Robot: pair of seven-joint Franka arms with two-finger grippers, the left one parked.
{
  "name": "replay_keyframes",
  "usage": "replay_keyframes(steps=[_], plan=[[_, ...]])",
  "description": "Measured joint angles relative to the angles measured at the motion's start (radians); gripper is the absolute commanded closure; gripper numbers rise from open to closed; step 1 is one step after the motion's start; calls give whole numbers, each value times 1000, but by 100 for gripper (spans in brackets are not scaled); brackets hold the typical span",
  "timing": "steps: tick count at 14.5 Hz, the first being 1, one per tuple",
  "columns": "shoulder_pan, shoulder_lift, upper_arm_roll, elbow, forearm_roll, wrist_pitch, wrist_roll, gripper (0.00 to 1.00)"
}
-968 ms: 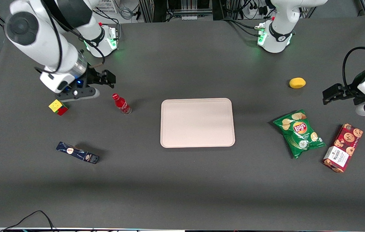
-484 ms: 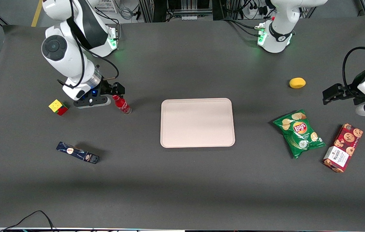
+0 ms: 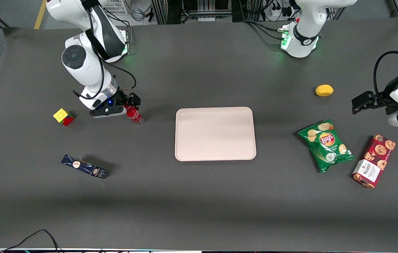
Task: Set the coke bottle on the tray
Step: 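Lower the right gripper around the bottle and close on it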
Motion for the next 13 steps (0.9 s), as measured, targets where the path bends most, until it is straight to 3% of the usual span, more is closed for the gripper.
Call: replay_keyframes(steps=[13], plan=[[0, 1, 3, -83, -43, 42, -7, 0]])
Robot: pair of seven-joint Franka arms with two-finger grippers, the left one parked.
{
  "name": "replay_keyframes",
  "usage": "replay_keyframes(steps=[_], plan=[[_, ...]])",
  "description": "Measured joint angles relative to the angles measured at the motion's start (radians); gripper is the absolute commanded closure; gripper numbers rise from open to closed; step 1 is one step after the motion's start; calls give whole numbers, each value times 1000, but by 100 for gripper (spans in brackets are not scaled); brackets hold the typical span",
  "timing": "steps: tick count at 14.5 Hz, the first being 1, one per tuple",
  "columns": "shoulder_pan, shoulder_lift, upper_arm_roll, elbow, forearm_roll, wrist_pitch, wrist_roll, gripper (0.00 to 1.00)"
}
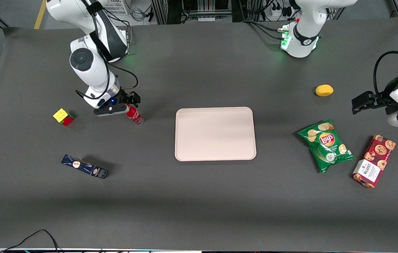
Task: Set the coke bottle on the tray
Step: 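Lower the right gripper around the bottle and close on it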
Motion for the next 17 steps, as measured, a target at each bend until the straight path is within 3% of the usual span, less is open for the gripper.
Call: replay_keyframes(steps=[6, 8, 12, 15, 17], plan=[[0, 18, 0, -6, -1, 19, 0, 0], [0, 19, 0, -10, -1, 19, 0, 6], [0, 19, 0, -15, -2, 22, 0, 28], [0, 19, 0, -17, -2, 22, 0, 53], [-1, 19, 0, -17, -2, 22, 0, 77]])
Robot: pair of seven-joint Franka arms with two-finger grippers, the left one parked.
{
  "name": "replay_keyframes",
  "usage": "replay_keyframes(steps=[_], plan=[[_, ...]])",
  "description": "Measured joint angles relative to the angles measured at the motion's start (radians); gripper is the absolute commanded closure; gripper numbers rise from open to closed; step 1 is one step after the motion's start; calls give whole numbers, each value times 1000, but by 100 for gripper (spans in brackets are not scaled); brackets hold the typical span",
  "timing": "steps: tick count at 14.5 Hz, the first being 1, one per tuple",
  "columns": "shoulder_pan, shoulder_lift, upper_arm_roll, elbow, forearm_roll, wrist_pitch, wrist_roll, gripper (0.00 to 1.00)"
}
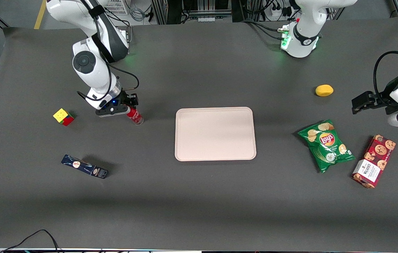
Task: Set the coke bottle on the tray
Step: 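Lower the right gripper around the bottle and close on it, then lift the gripped bottle up off the table with the right gripper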
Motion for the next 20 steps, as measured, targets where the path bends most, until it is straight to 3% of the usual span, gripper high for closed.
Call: replay_keyframes(steps=[1, 2, 10, 13, 20], plan=[[0, 0, 0, 0, 0, 0, 0, 93], [0, 0, 0, 0, 0, 0, 0, 100], [0, -4, 1, 25, 0, -52, 0, 100], [0, -28, 1, 162, -1, -249, 0, 100], [-1, -67, 0, 672, -1, -806, 0, 100]])
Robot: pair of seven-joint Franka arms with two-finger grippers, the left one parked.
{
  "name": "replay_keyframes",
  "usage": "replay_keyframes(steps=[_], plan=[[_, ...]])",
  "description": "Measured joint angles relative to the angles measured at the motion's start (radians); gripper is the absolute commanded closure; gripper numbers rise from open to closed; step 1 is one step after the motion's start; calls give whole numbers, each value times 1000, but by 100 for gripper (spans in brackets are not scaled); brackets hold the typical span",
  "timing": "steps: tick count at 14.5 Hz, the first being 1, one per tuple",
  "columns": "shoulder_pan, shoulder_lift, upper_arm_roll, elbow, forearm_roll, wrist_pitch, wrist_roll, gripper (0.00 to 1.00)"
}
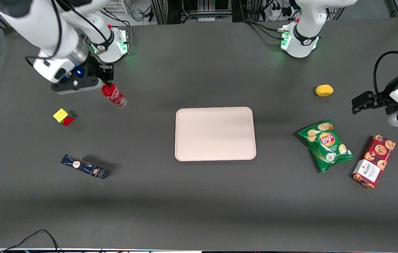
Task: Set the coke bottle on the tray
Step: 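Lift the gripped bottle up off the table with the right gripper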
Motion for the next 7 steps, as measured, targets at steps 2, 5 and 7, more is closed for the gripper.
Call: replay_keyframes(steps=[2, 5, 7], plan=[[0, 1, 0, 66, 0, -51, 0, 100], [1, 20, 8, 92, 7, -53, 4, 100], [2, 53, 46, 128, 24, -51, 64, 100]])
